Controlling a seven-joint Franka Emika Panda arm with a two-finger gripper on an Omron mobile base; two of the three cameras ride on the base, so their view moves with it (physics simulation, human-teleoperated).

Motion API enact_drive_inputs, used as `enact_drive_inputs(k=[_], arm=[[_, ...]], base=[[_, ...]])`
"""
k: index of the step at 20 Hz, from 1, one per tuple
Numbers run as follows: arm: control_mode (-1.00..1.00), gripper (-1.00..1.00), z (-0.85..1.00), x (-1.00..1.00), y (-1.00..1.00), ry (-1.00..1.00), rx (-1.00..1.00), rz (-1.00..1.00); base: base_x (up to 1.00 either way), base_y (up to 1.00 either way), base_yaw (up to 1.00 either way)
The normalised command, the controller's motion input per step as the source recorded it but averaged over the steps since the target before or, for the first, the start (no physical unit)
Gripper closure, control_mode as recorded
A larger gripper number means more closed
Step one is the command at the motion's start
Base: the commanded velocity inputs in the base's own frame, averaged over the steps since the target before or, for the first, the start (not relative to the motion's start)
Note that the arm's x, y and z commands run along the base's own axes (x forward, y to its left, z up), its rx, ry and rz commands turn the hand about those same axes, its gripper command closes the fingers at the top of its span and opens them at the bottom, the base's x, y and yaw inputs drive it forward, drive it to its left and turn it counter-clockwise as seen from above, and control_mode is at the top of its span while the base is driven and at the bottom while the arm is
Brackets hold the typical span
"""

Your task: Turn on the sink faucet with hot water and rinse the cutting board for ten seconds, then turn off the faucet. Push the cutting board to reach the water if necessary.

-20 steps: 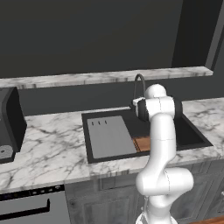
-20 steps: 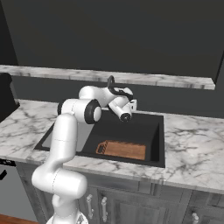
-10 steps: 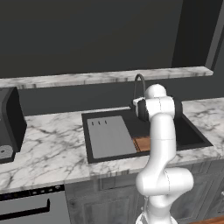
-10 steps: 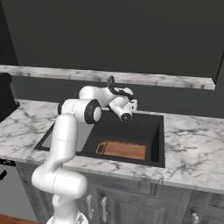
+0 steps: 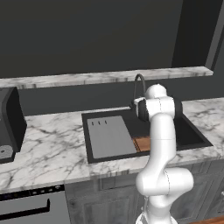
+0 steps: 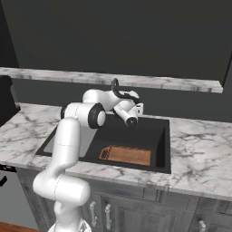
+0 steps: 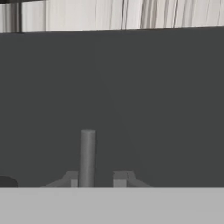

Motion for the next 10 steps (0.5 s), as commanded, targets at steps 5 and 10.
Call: enact_drive_inputs(k=[5,10], arm=[[-1.0,1.0,0.0,-0.12,-0.44,0.0,0.02,0.0],[-1.0,1.0,0.0,-0.25,-0.51,0.0,0.04,0.0]], base=[[0.0,0.0,0.0],[0.0,0.0,0.0]])
